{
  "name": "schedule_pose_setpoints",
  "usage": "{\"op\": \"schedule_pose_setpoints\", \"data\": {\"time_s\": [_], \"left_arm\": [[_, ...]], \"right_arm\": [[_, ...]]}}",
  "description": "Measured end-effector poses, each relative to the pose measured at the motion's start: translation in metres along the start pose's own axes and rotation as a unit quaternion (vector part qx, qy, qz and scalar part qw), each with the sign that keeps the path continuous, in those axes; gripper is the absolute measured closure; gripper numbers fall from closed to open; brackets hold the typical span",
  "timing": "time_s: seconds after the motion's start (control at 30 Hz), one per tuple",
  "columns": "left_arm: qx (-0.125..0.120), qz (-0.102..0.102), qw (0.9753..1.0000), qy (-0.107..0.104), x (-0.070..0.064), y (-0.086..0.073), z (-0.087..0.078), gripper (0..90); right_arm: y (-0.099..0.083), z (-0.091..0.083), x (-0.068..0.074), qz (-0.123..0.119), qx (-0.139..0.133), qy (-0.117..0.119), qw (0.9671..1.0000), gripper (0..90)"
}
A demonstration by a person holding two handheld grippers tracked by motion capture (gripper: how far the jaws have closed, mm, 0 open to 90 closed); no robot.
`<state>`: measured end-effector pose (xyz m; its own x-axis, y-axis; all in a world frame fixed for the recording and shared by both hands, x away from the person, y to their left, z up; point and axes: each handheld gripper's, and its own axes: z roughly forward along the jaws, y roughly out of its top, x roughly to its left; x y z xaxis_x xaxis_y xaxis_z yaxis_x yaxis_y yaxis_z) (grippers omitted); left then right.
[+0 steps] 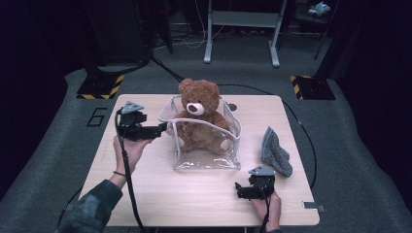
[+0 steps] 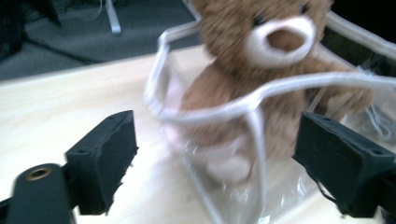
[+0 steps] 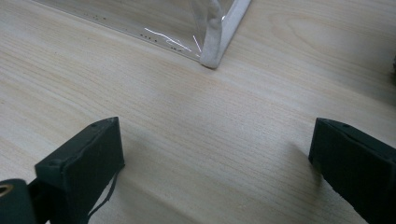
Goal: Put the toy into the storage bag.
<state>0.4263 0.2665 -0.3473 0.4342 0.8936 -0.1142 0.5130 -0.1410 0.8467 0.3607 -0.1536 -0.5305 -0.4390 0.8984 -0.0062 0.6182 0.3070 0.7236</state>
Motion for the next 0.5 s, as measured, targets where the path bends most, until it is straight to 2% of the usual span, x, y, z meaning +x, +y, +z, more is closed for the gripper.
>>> {"op": "schedule_pose_setpoints", "data": {"time_s": [0.13,0.23,0.5], "left_arm": [[0.019,-0.002,0.9998,0.002,0.016,-0.025,-0.009,11.9],[0.028,-0.007,0.9996,0.000,0.025,-0.043,-0.013,11.8],[0.051,-0.021,0.9985,0.006,0.041,-0.094,-0.008,11.6]], "right_arm": [[0.000,0.000,0.002,0.004,0.000,-0.005,1.0000,2.5],[0.000,-0.001,0.002,0.004,-0.001,0.000,1.0000,2.5],[0.000,0.000,0.002,0.006,-0.001,0.000,1.0000,2.0]]}}
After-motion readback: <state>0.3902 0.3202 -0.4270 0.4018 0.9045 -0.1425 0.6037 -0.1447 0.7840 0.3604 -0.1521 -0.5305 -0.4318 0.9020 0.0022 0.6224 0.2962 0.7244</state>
